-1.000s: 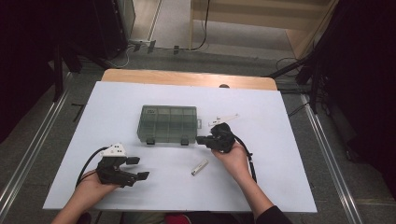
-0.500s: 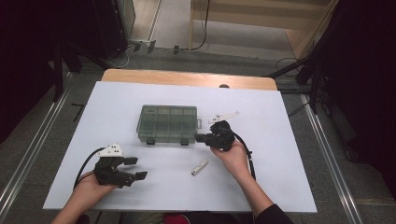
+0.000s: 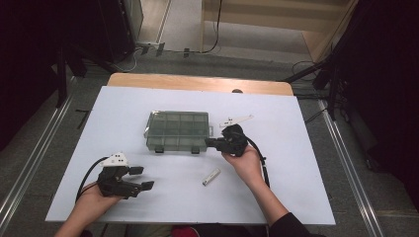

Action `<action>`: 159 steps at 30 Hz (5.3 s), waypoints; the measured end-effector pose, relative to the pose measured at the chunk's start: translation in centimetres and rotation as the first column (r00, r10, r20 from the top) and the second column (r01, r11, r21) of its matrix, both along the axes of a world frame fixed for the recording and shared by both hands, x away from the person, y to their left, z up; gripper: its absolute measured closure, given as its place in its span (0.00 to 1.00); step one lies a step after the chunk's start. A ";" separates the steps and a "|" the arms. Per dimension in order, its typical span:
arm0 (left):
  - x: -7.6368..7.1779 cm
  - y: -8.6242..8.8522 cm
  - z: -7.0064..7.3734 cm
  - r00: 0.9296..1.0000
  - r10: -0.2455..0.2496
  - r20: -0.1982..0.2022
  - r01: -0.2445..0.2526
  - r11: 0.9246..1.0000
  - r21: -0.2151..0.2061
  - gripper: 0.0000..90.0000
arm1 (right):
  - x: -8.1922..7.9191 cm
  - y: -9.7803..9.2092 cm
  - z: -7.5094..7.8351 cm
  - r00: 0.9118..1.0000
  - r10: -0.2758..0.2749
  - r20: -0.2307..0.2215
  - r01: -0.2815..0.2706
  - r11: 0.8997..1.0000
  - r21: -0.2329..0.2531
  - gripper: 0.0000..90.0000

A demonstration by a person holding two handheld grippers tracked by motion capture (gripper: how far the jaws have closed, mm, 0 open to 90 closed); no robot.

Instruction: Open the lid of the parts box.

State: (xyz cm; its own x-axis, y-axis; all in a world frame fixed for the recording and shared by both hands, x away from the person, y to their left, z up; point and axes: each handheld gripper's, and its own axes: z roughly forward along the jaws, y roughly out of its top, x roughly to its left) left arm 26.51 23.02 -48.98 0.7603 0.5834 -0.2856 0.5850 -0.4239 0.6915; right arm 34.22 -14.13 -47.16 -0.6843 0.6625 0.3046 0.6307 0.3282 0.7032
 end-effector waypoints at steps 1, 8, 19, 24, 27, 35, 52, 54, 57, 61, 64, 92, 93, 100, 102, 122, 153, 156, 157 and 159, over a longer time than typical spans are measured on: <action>0.0 0.0 0.0 1.000 0.000 0.000 0.000 1.000 -0.002 0.28 | 0.1 0.0 0.1 1.000 -0.001 0.005 0.001 1.000 0.002 1.00; 0.1 0.1 -0.1 1.000 0.006 0.002 -0.006 1.000 0.001 0.28 | 0.7 -0.3 0.7 1.000 0.004 0.014 -0.004 1.000 0.016 1.00; 0.5 0.2 -0.3 1.000 0.011 0.001 -0.011 1.000 0.006 0.28 | 1.8 -0.2 1.6 1.000 0.012 0.023 -0.013 1.000 0.027 1.00; 0.8 0.3 -0.4 1.000 0.000 -0.012 0.000 1.000 -0.017 0.28 | 2.2 -0.2 1.9 0.999 0.012 0.030 -0.013 0.999 0.032 1.00; 1.0 0.3 -0.5 1.000 0.004 -0.001 -0.004 1.000 -0.027 0.28 | 2.5 -0.2 2.1 0.999 0.025 0.024 -0.025 1.000 0.017 1.00; 1.6 0.1 0.2 1.000 0.016 -0.002 -0.016 1.000 -0.001 0.28 | 3.0 -0.1 2.6 0.999 0.026 0.025 -0.027 0.999 0.024 1.00; 4.7 -0.2 3.2 1.000 -0.014 0.006 0.014 1.000 -0.003 0.28 | 3.1 -0.2 2.9 1.000 0.027 0.007 -0.027 0.999 0.035 1.00; 5.1 -0.2 3.4 1.000 -0.013 0.007 0.013 1.000 0.004 0.28 | 3.2 -0.2 2.9 1.000 0.030 0.006 -0.030 0.999 0.035 1.00; 5.7 -0.3 3.9 1.000 -0.017 0.002 0.017 1.000 0.008 0.28 | 3.2 -0.2 3.0 1.000 0.030 0.009 -0.030 0.999 0.035 1.00; 6.4 -0.3 4.6 1.000 -0.024 0.014 0.024 1.000 0.008 0.30 | 3.2 -0.2 3.1 0.999 0.032 0.007 -0.033 0.999 0.033 1.00; 7.0 -0.3 5.0 1.000 -0.017 0.026 0.017 1.000 0.010 0.30 | 3.2 -0.1 3.1 0.999 0.032 0.007 -0.032 0.999 0.036 1.00; 14.5 0.0 4.3 0.995 0.048 0.084 -0.053 0.997 0.059 0.35 | 3.3 0.1 3.3 0.999 0.038 0.004 -0.038 0.998 0.046 1.00; 14.6 0.0 4.2 0.995 0.044 0.092 -0.049 0.997 0.058 0.35 | 3.3 0.1 3.3 0.999 0.039 0.003 -0.039 0.998 0.047 1.00; 15.5 0.3 3.4 0.994 0.062 0.093 -0.066 0.997 0.033 0.37 | 3.4 0.0 3.6 0.999 0.035 0.011 -0.035 0.998 0.049 1.00; 15.7 0.4 3.5 0.992 0.073 0.104 -0.076 0.997 0.031 0.39 | 3.4 0.0 3.7 0.999 0.034 0.012 -0.035 0.998 0.051 1.00; 16.2 0.2 4.0 0.985 0.085 0.153 -0.089 0.996 0.017 0.65 | 2.8 -0.7 2.8 1.000 0.014 0.000 -0.014 0.999 0.052 0.92; 16.5 -0.1 4.3 0.984 0.100 0.149 -0.102 0.995 0.006 0.65 | 5.0 -0.3 1.5 0.984 -0.014 0.178 0.011 1.000 0.017 0.48; 16.6 0.0 4.4 0.984 0.104 0.142 -0.105 0.994 0.001 0.65 | 5.2 -0.2 1.8 0.981 -0.017 0.191 0.015 1.000 0.015 0.50; 16.6 0.0 4.4 0.984 0.105 0.141 -0.106 0.994 0.001 0.65 | 5.3 -0.1 1.9 0.981 -0.020 0.191 0.017 1.000 0.013 0.51; 16.7 -0.1 4.5 0.984 0.108 0.141 -0.108 0.994 -0.003 0.65 | 5.4 0.0 2.0 0.979 -0.024 0.202 0.023 1.000 0.004 0.53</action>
